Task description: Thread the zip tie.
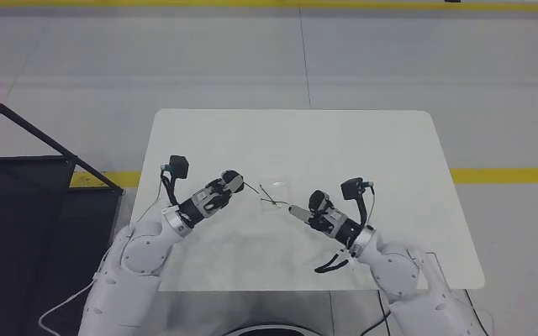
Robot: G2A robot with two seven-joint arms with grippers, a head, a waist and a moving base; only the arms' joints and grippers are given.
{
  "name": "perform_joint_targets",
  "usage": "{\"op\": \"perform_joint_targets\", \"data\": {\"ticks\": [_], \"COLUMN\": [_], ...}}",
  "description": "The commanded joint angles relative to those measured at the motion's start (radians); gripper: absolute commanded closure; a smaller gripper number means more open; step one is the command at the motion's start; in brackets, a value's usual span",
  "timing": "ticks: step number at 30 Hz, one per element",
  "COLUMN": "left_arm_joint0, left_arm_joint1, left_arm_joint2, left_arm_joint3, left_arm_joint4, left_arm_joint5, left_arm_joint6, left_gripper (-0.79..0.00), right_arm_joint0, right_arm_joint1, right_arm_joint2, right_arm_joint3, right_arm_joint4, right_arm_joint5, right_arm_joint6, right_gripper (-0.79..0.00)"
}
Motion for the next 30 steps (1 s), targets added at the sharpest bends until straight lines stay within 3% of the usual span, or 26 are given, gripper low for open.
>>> {"op": "perform_joint_targets", "data": {"ticks": [1, 10, 12, 19, 25, 30], "left_arm_joint0": [0.023, 0.054, 0.055, 0.067, 0.062, 0.057], "left_arm_joint1": [0.007, 0.016, 0.016, 0.011, 0.027, 0.038], "left_arm_joint2": [-0.028, -0.065, -0.064, -0.032, -0.094, -0.127], "left_arm_joint3": [-0.011, -0.026, -0.028, -0.043, 0.005, 0.037], "left_arm_joint4": [0.001, 0.008, 0.01, 0.018, -0.177, -0.287], "left_arm_joint5": [-0.02, -0.04, -0.035, 0.046, 0.015, 0.01], "left_arm_joint6": [-0.022, -0.037, -0.033, 0.049, -0.072, -0.143], "left_gripper": [0.0, 0.0, 0.0, 0.0, 0.0, 0.0], "right_arm_joint0": [0.001, 0.002, 0.01, 0.063, 0.172, 0.284], "right_arm_joint1": [0.0, 0.0, 0.0, -0.02, -0.056, -0.105], "right_arm_joint2": [0.001, -0.002, -0.029, -0.205, -0.381, -0.507], "right_arm_joint3": [0.003, -0.005, -0.045, -0.189, -0.178, -0.122], "right_arm_joint4": [0.017, -0.001, -0.118, -0.594, -0.87, -0.954], "right_arm_joint5": [-0.003, 0.002, 0.034, 0.34, 0.462, 0.494], "right_arm_joint6": [0.002, 0.0, 0.016, 0.101, 0.261, 0.363], "right_gripper": [-0.785, -0.785, -0.785, -0.785, -0.785, -0.785]}}
